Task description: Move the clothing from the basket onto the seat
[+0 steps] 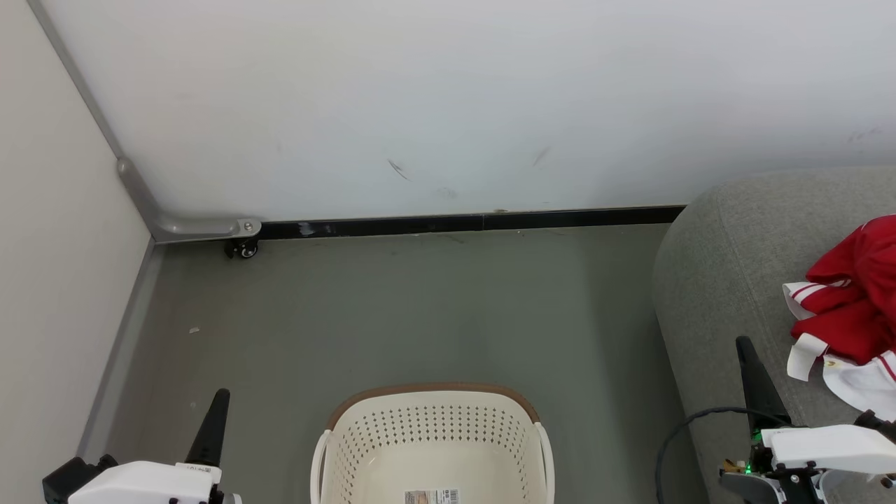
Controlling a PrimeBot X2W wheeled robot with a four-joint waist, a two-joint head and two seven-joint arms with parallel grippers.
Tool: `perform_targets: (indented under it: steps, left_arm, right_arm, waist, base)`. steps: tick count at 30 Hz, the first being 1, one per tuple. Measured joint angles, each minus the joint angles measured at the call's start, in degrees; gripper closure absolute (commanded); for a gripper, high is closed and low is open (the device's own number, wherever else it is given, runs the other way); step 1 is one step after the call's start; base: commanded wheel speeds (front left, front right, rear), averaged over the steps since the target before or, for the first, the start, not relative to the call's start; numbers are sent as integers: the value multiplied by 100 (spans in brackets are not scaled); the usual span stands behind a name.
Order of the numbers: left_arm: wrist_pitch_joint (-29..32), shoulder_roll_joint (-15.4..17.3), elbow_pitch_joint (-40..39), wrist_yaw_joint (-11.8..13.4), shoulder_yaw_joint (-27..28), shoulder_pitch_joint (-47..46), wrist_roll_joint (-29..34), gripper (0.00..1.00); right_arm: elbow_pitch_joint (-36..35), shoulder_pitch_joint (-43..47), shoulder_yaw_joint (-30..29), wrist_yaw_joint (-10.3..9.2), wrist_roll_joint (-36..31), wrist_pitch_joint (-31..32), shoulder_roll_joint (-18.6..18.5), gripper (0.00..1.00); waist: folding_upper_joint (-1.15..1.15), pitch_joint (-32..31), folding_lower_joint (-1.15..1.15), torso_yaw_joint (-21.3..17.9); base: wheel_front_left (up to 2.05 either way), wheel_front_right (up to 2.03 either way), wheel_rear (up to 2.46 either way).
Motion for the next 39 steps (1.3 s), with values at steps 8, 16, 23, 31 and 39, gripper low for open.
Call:
perform_targets:
  steps: [8,16,23,31,39]
  left_arm:
    - [132,-35,-31,-125,88,-90,-516,100]
    - [259,-70,-49,-269,204,-108,-1023,100]
    - [368,-113,-73,-411,282,-214,-1448,100]
    - [374,-151,-80,-448,301,-215,-1585,100]
    - [374,-151,-86,-448,301,-215,-1585,100]
  right_arm:
    - [-7,-70,-51,-1,556,56,-24,100]
    - [-7,-105,-92,-1,1137,108,-41,100]
    - [-24,-192,-160,-1,1610,177,-59,100]
    - [-24,-193,-189,-1,1757,200,-70,100]
    - [-24,-193,-192,-1,1757,201,-70,100]
  waist:
    - [0,17,-1,26]
    - [0,31,-2,52]
    - [0,43,-2,74]
    - [0,45,-3,77]
    - [0,46,-3,77]
  base:
    - [0,0,0]
    - [0,0,0]
    - [0,0,0]
    - [0,0,0]
    - [0,0,0]
